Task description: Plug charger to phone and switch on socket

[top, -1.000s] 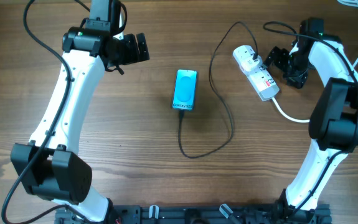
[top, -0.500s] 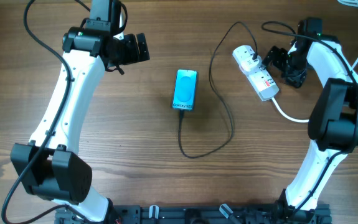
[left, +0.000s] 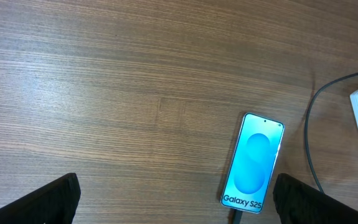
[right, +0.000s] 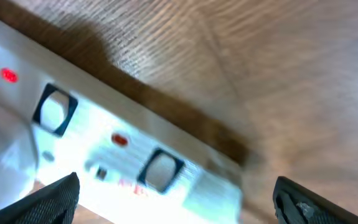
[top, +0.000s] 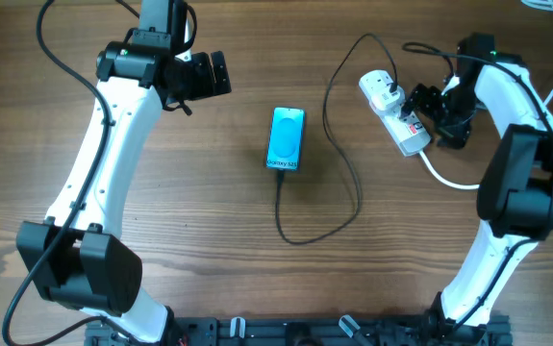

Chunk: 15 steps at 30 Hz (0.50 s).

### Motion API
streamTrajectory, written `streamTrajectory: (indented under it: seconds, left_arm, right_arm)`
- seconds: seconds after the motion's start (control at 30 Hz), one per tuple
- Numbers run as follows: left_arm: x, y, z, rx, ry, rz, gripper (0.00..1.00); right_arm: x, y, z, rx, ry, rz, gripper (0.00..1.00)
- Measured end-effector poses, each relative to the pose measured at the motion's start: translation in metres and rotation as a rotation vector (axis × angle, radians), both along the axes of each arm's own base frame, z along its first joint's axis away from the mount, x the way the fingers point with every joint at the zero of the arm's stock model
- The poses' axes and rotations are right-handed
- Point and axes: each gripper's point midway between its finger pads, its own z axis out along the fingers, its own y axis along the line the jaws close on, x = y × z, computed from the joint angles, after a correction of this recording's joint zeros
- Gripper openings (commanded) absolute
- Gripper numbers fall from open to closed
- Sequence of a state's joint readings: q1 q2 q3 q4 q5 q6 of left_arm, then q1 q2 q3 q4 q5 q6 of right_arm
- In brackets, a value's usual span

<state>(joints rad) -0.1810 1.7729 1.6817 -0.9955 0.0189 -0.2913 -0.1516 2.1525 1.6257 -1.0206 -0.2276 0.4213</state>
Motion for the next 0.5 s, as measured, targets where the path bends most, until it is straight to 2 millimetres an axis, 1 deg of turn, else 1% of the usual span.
streamTrajectory:
  seconds: [0.03,0.07,0.1,0.13,0.17,0.23,0.27,0.33,0.37,0.4,0.43,0.47,0.5]
  left_arm:
    - [0.0,0.0,0.0,0.0,0.0,0.0,1.0]
    - [0.0,0.0,0.0,0.0,0.0,0.0,1.0]
    - [0.0,0.0,0.0,0.0,0.0,0.0,1.0]
    - [0.0,0.0,0.0,0.0,0.0,0.0,1.0]
    - [0.0,0.0,0.0,0.0,0.0,0.0,1.0]
    - [0.0,0.0,0.0,0.0,0.0,0.0,1.0]
    - [0.0,0.0,0.0,0.0,0.0,0.0,1.0]
    - [0.0,0.0,0.0,0.0,0.0,0.0,1.0]
    - [0.0,0.0,0.0,0.0,0.0,0.0,1.0]
    - [0.0,0.0,0.0,0.0,0.0,0.001,1.0]
    - [0.0,0.0,0.0,0.0,0.001,0.0,1.0]
    - [0.0,0.0,0.0,0.0,0.0,0.0,1.0]
    - [0.0,0.0,0.0,0.003,0.0,0.001,1.0]
  right_arm:
    - [-0.002,-0.003,0.009,-0.002,-0.009,-0.004,1.0]
    - [-0.004,-0.006,0.024,-0.008,-0.03,-0.008,1.0]
    - [-0.006,-0.009,0.048,-0.017,-0.071,-0.004,1.0]
    - [-0.011,-0.011,0.092,-0.039,-0.158,0.002,1.0]
    - [-0.014,-0.009,0.114,-0.05,-0.206,0.012,1.0]
    - [-0.031,-0.001,0.162,-0.084,-0.299,0.052,1.0]
    - [-0.043,0.008,0.193,-0.112,-0.369,0.084,1.0]
    - [-0.063,0.022,0.231,-0.151,-0.471,0.131,1.0]
    - [-0.085,0.033,0.255,-0.172,-0.547,0.162,1.0]
    - [-0.096,0.039,0.266,-0.18,-0.585,0.178,1.0]
    - [-0.113,0.044,0.277,-0.195,-0.633,0.194,1.0]
    - [-0.134,0.047,0.283,-0.21,-0.666,0.208,1.0]
    - [-0.148,0.048,0.287,-0.218,-0.7,0.215,1.0]
